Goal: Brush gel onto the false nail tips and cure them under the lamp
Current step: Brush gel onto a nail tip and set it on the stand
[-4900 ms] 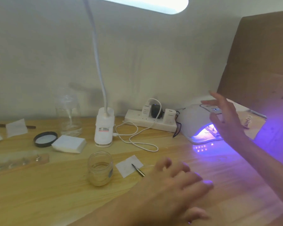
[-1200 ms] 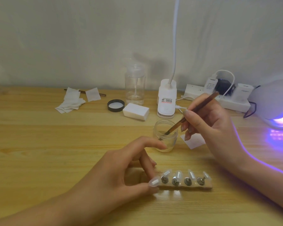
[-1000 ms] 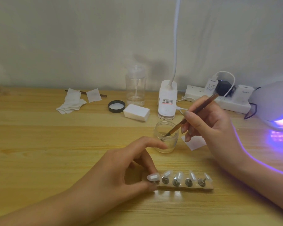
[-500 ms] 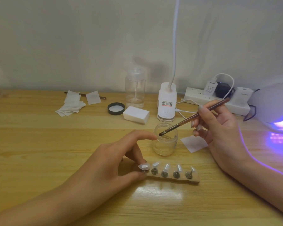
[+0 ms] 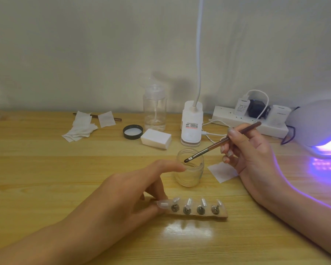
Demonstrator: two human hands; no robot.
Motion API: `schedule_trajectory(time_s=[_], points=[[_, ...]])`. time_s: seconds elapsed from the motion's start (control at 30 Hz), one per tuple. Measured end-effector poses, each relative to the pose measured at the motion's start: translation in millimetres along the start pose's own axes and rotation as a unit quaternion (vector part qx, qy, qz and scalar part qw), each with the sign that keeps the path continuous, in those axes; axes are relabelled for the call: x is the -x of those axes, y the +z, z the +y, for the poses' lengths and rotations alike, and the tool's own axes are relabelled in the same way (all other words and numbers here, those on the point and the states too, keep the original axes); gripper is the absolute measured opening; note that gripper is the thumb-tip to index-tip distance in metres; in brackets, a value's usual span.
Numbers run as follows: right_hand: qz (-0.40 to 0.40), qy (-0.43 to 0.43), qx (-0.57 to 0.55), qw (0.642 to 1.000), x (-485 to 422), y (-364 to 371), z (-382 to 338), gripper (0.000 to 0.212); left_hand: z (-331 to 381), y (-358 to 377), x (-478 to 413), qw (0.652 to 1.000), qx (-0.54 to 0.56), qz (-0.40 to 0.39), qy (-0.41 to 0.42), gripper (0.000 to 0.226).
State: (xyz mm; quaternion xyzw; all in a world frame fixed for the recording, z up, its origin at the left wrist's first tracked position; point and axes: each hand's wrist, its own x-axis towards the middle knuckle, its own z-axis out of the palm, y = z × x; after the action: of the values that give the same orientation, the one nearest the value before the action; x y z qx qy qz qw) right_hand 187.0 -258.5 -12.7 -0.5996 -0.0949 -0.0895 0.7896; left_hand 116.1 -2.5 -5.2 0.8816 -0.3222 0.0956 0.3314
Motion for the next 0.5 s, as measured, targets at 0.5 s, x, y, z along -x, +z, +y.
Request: schedule_trajectory(time_s=[0.5], points=[[0.014,0.005,-0.002,1.000,-0.3,1.0,0.6,0.019,-9.8,-25.4,-24.9,0.987,0.125,0.098,-0.020,0.061]])
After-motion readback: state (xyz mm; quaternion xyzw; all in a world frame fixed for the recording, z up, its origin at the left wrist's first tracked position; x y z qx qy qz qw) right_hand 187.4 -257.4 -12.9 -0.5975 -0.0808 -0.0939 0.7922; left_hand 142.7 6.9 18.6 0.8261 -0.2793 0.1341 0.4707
